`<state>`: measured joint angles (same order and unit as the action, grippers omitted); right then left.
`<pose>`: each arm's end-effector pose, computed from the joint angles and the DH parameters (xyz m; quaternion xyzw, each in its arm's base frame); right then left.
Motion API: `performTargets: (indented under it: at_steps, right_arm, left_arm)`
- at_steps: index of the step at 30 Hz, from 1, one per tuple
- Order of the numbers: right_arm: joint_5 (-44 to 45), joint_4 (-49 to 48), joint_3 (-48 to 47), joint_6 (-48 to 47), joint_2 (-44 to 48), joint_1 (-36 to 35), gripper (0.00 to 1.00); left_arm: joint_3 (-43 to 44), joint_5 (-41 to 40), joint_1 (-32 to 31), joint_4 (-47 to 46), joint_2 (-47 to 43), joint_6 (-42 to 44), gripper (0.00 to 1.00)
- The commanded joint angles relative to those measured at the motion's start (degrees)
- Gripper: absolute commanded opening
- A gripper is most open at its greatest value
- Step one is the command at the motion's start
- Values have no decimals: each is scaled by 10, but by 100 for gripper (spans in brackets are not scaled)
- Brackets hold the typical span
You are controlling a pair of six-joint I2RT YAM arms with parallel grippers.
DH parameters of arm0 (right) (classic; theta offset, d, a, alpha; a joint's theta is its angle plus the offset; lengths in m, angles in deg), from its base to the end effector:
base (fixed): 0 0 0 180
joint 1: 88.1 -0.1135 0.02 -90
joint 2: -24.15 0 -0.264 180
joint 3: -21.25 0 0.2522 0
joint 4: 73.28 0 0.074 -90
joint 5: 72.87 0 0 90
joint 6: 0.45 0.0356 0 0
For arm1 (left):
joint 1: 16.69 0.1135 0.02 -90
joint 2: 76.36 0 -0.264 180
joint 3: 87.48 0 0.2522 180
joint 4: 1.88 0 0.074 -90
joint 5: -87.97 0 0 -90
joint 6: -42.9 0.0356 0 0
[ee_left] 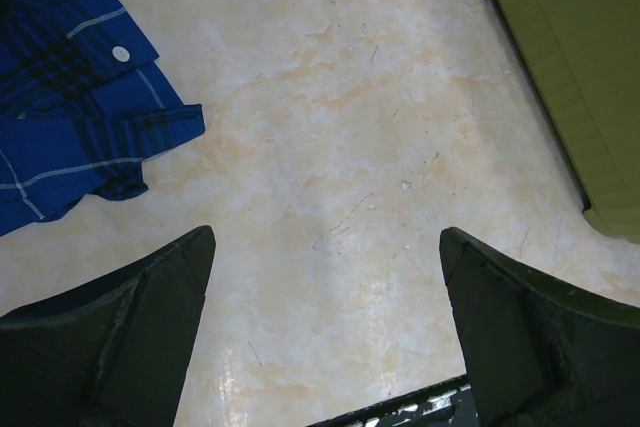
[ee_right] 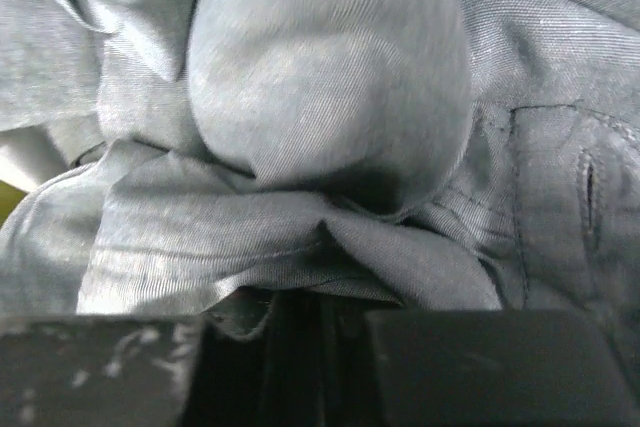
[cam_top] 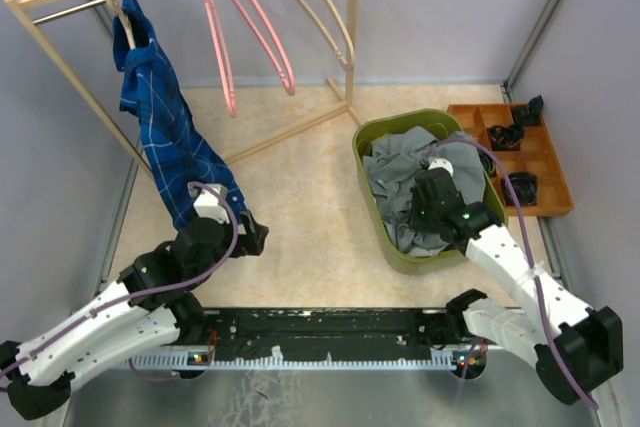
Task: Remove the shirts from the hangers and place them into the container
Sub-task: Place the shirt in the bin.
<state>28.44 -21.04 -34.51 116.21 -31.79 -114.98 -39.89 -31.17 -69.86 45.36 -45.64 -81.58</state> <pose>0.1733 0.0800 0.2451 0.0299 0.9422 0.0611 0.3282 0.0888 -0.0897 0.2684 0.0129 0.8489 -0.1758 0.4983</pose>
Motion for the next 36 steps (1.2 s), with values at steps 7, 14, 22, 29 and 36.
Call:
performTargets:
  at_steps: [7, 14, 22, 29, 36]
  right_arm:
    - [-36, 102, -171, -54, 89, 3, 55]
    - [-88, 95, -197, -51, 146, 3, 64]
    - [-199, 29, -166, -5, 168, 3, 65]
    - [-334, -158, -85, 68, 220, 3, 69]
    - [-273, -101, -150, 11, 160, -51, 71]
  left_arm:
    - [11, 0, -4, -5, 9, 6, 99]
    - [8, 2, -4, -8, 5, 6, 99]
    - [13, 15, -4, -7, 3, 4, 99]
    - [64, 58, -4, 34, 10, -13, 99]
    - [109, 69, -4, 90, 71, -60, 99]
